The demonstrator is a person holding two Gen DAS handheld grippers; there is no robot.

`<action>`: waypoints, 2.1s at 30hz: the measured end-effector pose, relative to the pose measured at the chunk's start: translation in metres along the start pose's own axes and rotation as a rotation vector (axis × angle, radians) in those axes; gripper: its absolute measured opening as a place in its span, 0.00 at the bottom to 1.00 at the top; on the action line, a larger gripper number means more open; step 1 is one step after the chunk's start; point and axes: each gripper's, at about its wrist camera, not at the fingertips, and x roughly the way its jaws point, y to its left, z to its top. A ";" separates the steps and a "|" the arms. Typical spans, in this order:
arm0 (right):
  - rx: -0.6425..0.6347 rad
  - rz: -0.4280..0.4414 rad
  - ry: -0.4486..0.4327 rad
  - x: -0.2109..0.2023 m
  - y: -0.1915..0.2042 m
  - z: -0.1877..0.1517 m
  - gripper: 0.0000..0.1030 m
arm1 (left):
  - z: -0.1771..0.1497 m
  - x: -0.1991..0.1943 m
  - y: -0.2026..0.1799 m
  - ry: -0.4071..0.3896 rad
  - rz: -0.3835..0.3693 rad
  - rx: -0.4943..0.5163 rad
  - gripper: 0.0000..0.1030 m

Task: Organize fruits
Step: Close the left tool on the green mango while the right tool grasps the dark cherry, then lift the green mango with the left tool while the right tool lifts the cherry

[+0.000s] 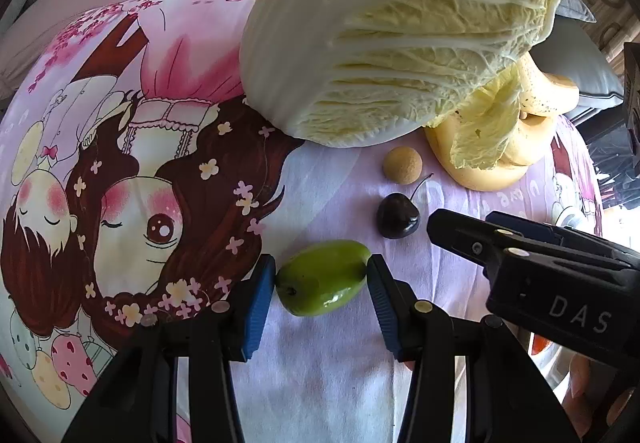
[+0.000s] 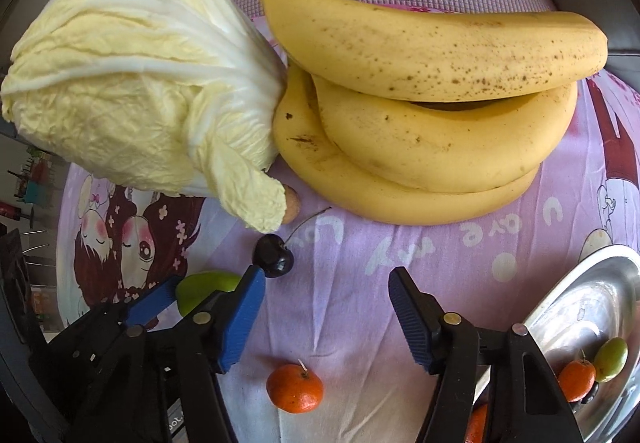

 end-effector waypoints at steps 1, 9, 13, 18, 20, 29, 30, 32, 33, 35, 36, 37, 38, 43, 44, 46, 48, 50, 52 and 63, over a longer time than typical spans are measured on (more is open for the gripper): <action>-0.001 0.007 -0.002 0.002 0.006 0.000 0.58 | -0.003 -0.004 0.008 0.002 -0.004 -0.001 0.48; -0.024 0.028 -0.016 0.017 0.053 0.002 0.52 | -0.032 -0.008 0.066 0.012 -0.022 -0.039 0.48; -0.022 0.023 -0.019 0.026 0.070 0.004 0.47 | -0.035 -0.009 0.075 0.015 -0.028 -0.047 0.48; -0.025 0.019 -0.021 0.036 0.082 0.006 0.43 | -0.039 -0.005 0.090 0.023 -0.038 -0.054 0.48; -0.024 0.017 -0.022 0.040 0.088 0.009 0.41 | -0.040 -0.005 0.092 0.029 -0.044 -0.058 0.48; -0.032 0.038 -0.032 0.051 0.107 0.006 0.29 | -0.048 0.011 0.110 0.056 -0.053 -0.066 0.55; -0.035 0.039 -0.036 0.050 0.108 0.004 0.28 | -0.048 0.011 0.111 0.056 -0.053 -0.067 0.55; -0.040 0.039 -0.037 0.050 0.111 0.003 0.27 | -0.049 0.012 0.113 0.058 -0.053 -0.066 0.55; -0.042 0.039 -0.037 0.049 0.111 -0.001 0.27 | -0.049 0.012 0.113 0.060 -0.053 -0.065 0.55; -0.042 0.039 -0.036 0.049 0.111 -0.004 0.27 | -0.050 0.013 0.113 0.061 -0.052 -0.062 0.55; -0.040 0.040 -0.034 0.050 0.112 -0.004 0.27 | -0.051 0.013 0.113 0.062 -0.051 -0.060 0.55; -0.037 0.041 -0.034 0.052 0.114 -0.004 0.27 | -0.050 0.016 0.112 0.063 -0.049 -0.059 0.55; -0.035 0.041 -0.034 0.055 0.110 -0.003 0.27 | -0.050 0.018 0.111 0.062 -0.047 -0.063 0.55; -0.034 0.037 -0.026 0.061 0.104 0.003 0.27 | -0.050 0.026 0.110 0.053 -0.057 -0.067 0.49; -0.030 0.040 -0.025 0.062 0.103 0.004 0.27 | -0.049 0.024 0.111 0.053 -0.058 -0.069 0.49; -0.026 0.047 -0.018 0.062 0.093 0.003 0.27 | -0.050 0.022 0.112 0.052 -0.057 -0.072 0.49; -0.027 0.047 -0.012 0.048 0.083 0.013 0.27 | -0.051 0.020 0.113 0.052 -0.059 -0.077 0.49; -0.033 0.039 -0.010 0.053 0.084 0.014 0.27 | -0.050 0.016 0.114 0.052 -0.060 -0.082 0.49; -0.028 0.037 -0.010 0.058 0.085 0.016 0.27 | -0.051 0.016 0.114 0.051 -0.058 -0.086 0.49; -0.042 0.052 -0.028 0.058 0.084 0.006 0.26 | -0.052 0.015 0.116 0.044 -0.047 -0.089 0.48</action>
